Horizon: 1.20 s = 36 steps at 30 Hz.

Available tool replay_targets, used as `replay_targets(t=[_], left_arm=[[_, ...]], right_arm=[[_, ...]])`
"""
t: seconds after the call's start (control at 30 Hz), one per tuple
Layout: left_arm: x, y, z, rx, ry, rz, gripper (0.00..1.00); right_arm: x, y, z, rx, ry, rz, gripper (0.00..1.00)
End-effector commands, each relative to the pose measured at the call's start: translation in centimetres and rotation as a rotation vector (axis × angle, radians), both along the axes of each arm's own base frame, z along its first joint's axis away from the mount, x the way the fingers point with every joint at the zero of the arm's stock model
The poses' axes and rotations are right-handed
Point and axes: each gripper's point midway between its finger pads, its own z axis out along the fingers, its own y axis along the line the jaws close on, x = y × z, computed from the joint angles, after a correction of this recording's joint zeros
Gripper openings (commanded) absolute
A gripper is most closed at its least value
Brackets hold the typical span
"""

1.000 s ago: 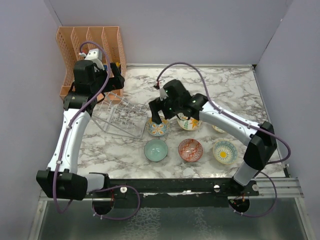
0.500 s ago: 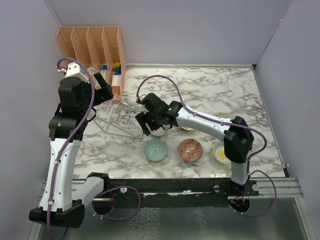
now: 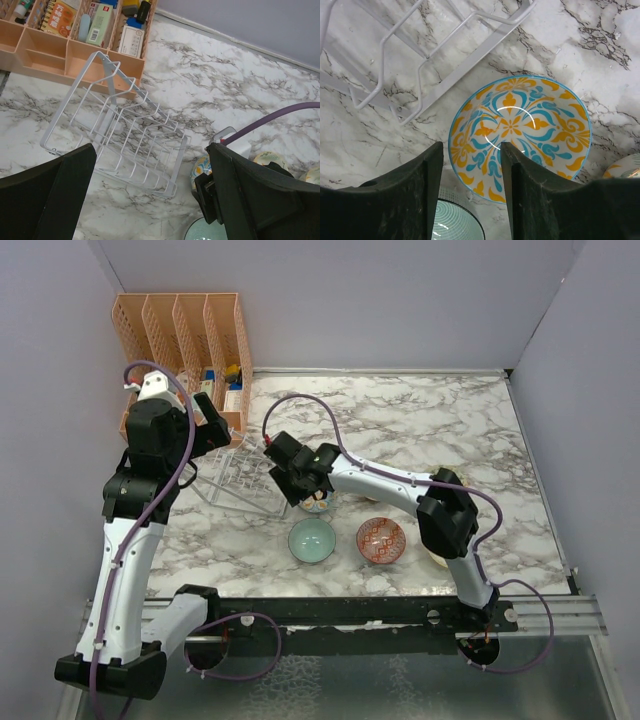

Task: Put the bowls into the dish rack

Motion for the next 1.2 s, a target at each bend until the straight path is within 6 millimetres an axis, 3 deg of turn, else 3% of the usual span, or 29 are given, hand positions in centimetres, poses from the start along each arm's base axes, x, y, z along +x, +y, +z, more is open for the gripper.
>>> replay_targets(t=[0.0,0.53,0.83,1.0,1.13,1.17], left_arm=[[-0.7,0.7,0.7,0.018,-0.019,0.032,0.99],[-0.6,0.3,-0.2,0.017,0.000,0.022,0.99],[-1.1,0.5,0.0,0.026,-0.007,0.027,0.99],[-1.3,0.7,-0.1,0.029,-0.005,0.032,0.99],[-1.5,0.8,0.4,0.030,-0.019,0.039,0.99],[-1.5,0.9,0.5,0.033,-0.022,0.042,0.99]], right_arm=[[0.5,-0.5,-1.2,-0.054,-0.016,-0.023,0.49],[0.4,-1.9,-4.4,-0.128,-0.012,-0.051,0.43],[0.4,-2.7,-5.1,-0.148,-0.024,-0.067,0.40],[0.9,-2.9,-4.6,-0.158,-0.051,-0.068,0.21],[1.6,-2.5,-2.7,-0.143,-0.088,-0.062,0.02],[1.9,-2.4,-1.9,-0.132,-0.105,-0.063,0.01]])
